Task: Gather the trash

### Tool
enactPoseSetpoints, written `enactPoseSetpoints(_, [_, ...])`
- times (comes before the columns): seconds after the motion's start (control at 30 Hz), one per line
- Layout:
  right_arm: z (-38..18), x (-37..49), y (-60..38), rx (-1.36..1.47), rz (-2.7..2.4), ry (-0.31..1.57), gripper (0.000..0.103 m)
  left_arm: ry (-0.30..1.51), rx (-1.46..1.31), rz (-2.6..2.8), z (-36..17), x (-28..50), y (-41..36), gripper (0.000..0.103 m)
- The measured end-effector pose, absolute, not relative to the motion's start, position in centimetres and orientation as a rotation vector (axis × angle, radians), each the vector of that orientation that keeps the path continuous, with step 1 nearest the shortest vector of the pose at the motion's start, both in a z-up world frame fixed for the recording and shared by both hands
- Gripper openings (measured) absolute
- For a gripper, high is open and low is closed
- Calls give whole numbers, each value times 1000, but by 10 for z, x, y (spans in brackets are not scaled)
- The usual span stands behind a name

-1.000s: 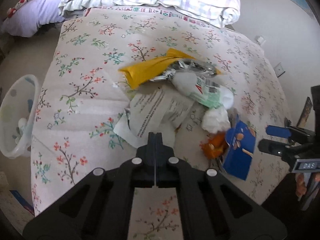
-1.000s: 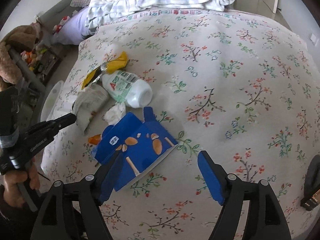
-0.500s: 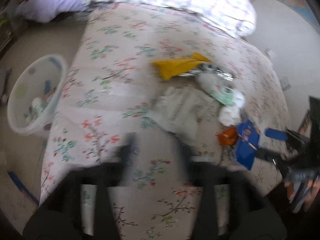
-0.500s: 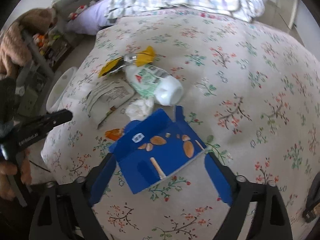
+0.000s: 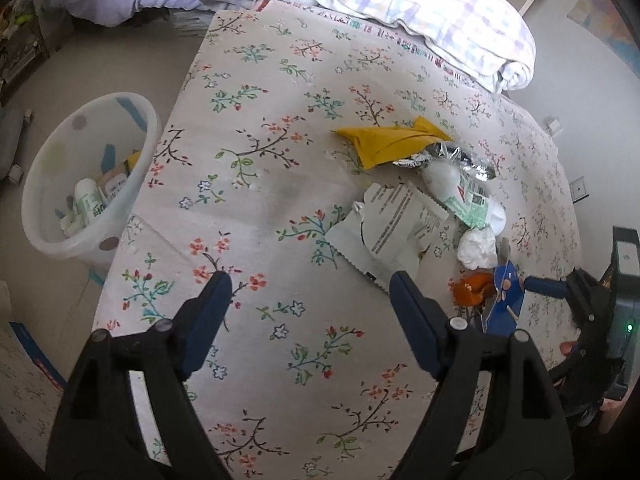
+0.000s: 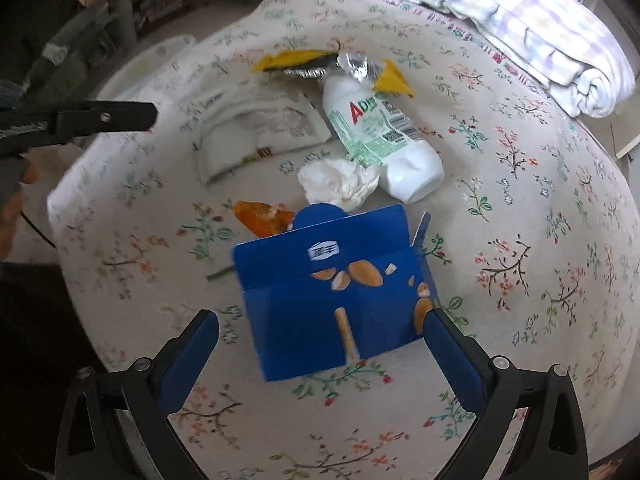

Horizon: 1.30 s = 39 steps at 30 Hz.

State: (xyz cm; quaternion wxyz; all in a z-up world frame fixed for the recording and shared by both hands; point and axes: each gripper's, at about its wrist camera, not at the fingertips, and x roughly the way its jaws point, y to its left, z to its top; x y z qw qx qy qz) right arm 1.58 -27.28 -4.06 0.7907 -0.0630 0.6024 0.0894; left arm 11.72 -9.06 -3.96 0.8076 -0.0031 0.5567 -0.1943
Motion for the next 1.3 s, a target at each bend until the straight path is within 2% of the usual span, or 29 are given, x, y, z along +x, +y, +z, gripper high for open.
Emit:
enactPoseSetpoints(0.17, [-54, 26, -287, -110, 173, 1337, 103, 1193, 36, -431, -46, 121, -102, 81])
enactPoseSetpoints(0.6, [-41, 22, -318, 3, 138, 1306, 99, 1171, 166, -496, -65, 131, -155, 81])
enactPoseSetpoints(0.63, [-40, 20, -322, 18, 132, 1303, 99, 1161, 180, -498, -65, 130, -157, 78])
enactPoseSetpoints(0.67, [-38, 19, -328, 37, 122, 1298, 99, 1149, 204, -494, -65, 129, -160, 70])
enactPoseSetpoints(0.8, [-31, 13, -344, 95, 98, 1286, 99, 1135, 194, -539, -62, 126, -164, 55])
enactPoseSetpoints(0.87, [-28, 11, -353, 126, 85, 1278, 99, 1141, 171, -584, -59, 123, -166, 39])
enactPoseSetpoints(0.97, [-20, 8, -356, 174, 73, 1262, 99, 1135, 196, -615, -57, 115, -173, 30])
enactPoseSetpoints(1.07, [-14, 6, -361, 212, 70, 1242, 99, 1127, 217, -628, -54, 106, -180, 26])
enactPoseSetpoints(1.3, [3, 6, -360, 288, 77, 1176, 99, 1094, 143, -659, -32, 98, -167, 25])
